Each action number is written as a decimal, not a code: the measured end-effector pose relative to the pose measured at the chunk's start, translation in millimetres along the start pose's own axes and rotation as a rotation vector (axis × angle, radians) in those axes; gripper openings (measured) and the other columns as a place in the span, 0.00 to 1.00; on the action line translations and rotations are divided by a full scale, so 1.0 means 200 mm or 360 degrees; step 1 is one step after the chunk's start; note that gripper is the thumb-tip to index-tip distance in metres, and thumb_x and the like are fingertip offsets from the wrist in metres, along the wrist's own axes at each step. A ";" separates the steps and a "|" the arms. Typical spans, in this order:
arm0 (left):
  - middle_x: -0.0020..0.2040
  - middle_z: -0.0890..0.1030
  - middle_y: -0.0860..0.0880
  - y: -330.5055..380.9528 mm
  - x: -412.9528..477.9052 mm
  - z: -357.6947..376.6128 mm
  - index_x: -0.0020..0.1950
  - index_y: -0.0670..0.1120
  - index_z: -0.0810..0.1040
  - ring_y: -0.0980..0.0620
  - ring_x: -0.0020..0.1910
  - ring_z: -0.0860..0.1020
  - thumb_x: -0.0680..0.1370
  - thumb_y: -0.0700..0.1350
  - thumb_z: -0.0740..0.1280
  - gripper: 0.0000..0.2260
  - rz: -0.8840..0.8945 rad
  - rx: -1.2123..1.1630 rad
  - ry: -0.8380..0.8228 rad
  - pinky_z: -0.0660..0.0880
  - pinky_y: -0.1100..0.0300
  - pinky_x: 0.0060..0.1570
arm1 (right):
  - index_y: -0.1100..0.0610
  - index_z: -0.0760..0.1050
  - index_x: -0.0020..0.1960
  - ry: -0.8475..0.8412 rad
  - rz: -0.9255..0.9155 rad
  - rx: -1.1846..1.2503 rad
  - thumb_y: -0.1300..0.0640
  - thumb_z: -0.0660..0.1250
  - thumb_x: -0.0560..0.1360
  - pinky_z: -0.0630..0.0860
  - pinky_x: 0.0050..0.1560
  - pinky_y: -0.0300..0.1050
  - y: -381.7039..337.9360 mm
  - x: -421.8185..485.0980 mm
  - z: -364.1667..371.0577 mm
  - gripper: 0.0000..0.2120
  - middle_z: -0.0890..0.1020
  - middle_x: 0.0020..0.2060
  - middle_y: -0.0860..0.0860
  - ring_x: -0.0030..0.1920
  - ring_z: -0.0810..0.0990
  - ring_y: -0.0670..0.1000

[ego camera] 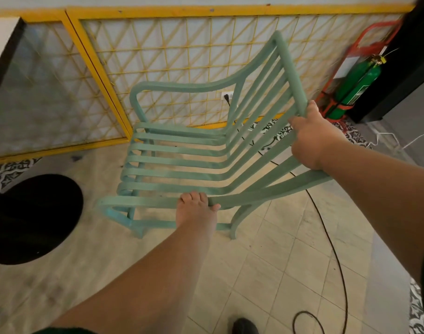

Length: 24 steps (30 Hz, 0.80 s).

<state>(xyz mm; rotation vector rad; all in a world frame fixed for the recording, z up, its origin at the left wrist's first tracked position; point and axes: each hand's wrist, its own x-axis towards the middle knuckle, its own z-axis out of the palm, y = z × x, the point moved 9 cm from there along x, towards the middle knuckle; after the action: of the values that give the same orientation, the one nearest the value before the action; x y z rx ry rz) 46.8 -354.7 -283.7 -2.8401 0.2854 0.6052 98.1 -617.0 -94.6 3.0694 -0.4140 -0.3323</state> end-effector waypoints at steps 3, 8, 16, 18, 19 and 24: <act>0.69 0.70 0.38 0.04 0.01 0.00 0.74 0.40 0.64 0.37 0.66 0.69 0.84 0.62 0.44 0.31 -0.0013 -0.0013 -0.0030 0.67 0.45 0.69 | 0.55 0.67 0.71 0.0013 0.0001 -0.0050 0.66 0.58 0.76 0.78 0.48 0.56 0.02 0.03 -0.01 0.24 0.43 0.81 0.57 0.49 0.76 0.63; 0.69 0.70 0.38 0.10 0.00 -0.01 0.74 0.40 0.64 0.37 0.66 0.68 0.84 0.62 0.44 0.31 -0.0031 -0.0030 -0.0049 0.66 0.46 0.69 | 0.55 0.68 0.68 0.0020 -0.0042 -0.0101 0.65 0.59 0.74 0.79 0.47 0.57 0.05 0.08 -0.02 0.23 0.43 0.81 0.56 0.49 0.76 0.64; 0.71 0.72 0.44 0.02 0.00 -0.03 0.75 0.48 0.66 0.41 0.69 0.68 0.80 0.70 0.44 0.35 0.0068 -0.0242 -0.0051 0.63 0.44 0.68 | 0.51 0.66 0.73 0.0024 -0.0060 -0.0146 0.63 0.61 0.74 0.78 0.50 0.59 0.06 0.11 -0.04 0.28 0.44 0.81 0.55 0.60 0.72 0.66; 0.69 0.75 0.45 -0.13 0.00 -0.01 0.72 0.50 0.71 0.41 0.69 0.70 0.72 0.79 0.46 0.43 -0.0069 -0.0311 -0.0171 0.61 0.41 0.69 | 0.52 0.65 0.74 0.0027 -0.0045 -0.0178 0.58 0.63 0.75 0.78 0.54 0.62 0.05 0.09 -0.05 0.28 0.46 0.81 0.55 0.66 0.70 0.67; 0.68 0.76 0.45 -0.23 0.00 0.01 0.70 0.50 0.73 0.41 0.69 0.70 0.67 0.83 0.46 0.47 -0.0177 -0.0319 -0.0224 0.59 0.39 0.70 | 0.52 0.65 0.74 0.0039 -0.0059 -0.0185 0.53 0.64 0.76 0.77 0.56 0.63 0.05 0.09 -0.05 0.27 0.47 0.81 0.55 0.67 0.69 0.67; 0.59 0.81 0.48 -0.56 0.05 0.10 0.58 0.53 0.79 0.42 0.62 0.75 0.54 0.88 0.48 0.51 -0.0255 -0.0330 -0.0270 0.59 0.36 0.70 | 0.53 0.74 0.68 0.0147 -0.0135 -0.0353 0.36 0.64 0.74 0.74 0.61 0.63 0.04 0.08 -0.05 0.29 0.54 0.79 0.58 0.70 0.65 0.66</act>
<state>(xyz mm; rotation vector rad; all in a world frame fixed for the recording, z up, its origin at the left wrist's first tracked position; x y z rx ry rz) 73.7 -243.8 -285.6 -2.9422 -0.0368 0.8800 113.5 -628.3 -87.4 2.8762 -0.2267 -0.2204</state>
